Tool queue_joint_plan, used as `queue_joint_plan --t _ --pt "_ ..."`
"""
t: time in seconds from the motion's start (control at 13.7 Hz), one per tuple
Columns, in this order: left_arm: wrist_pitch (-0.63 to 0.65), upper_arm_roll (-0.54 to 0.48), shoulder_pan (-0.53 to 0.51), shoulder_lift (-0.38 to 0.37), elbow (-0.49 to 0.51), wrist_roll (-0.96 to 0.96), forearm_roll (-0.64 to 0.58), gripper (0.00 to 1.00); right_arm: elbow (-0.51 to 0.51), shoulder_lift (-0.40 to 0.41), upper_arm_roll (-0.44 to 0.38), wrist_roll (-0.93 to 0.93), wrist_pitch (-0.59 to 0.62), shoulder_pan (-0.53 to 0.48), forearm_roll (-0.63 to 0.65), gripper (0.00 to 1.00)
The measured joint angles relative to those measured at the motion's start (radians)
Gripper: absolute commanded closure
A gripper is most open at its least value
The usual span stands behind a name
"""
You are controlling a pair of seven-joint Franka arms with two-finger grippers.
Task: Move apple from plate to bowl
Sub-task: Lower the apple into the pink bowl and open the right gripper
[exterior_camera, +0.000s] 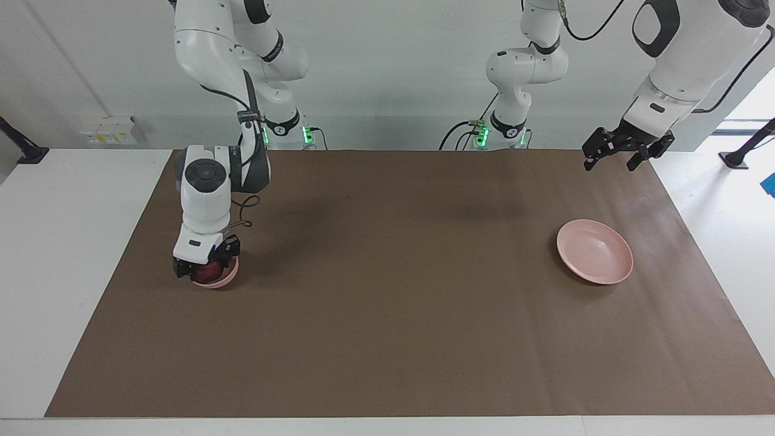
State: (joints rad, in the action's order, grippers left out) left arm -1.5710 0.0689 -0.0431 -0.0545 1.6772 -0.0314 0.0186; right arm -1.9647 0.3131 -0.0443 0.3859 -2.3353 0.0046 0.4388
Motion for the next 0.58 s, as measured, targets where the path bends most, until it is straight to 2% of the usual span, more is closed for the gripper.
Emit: queue_joint_plan --t 0.22,0.29,0.58 --pt "0.0 -0.009 -0.005 0.0 0.0 0.0 0.0 0.0 -0.002 0.0 0.0 0.0 0.0 0.0 0.0 0.15" --pt "0.0 -0.011 -0.005 0.0 0.0 0.0 0.0 0.0 -0.003 0.0 0.0 0.0 0.0 0.0 0.0 0.01" --pt "0.0 -0.011 -0.005 0.001 0.0 0.0 0.0 0.0 -0.002 -0.002 0.0 0.0 0.0 0.0 0.0 0.0"
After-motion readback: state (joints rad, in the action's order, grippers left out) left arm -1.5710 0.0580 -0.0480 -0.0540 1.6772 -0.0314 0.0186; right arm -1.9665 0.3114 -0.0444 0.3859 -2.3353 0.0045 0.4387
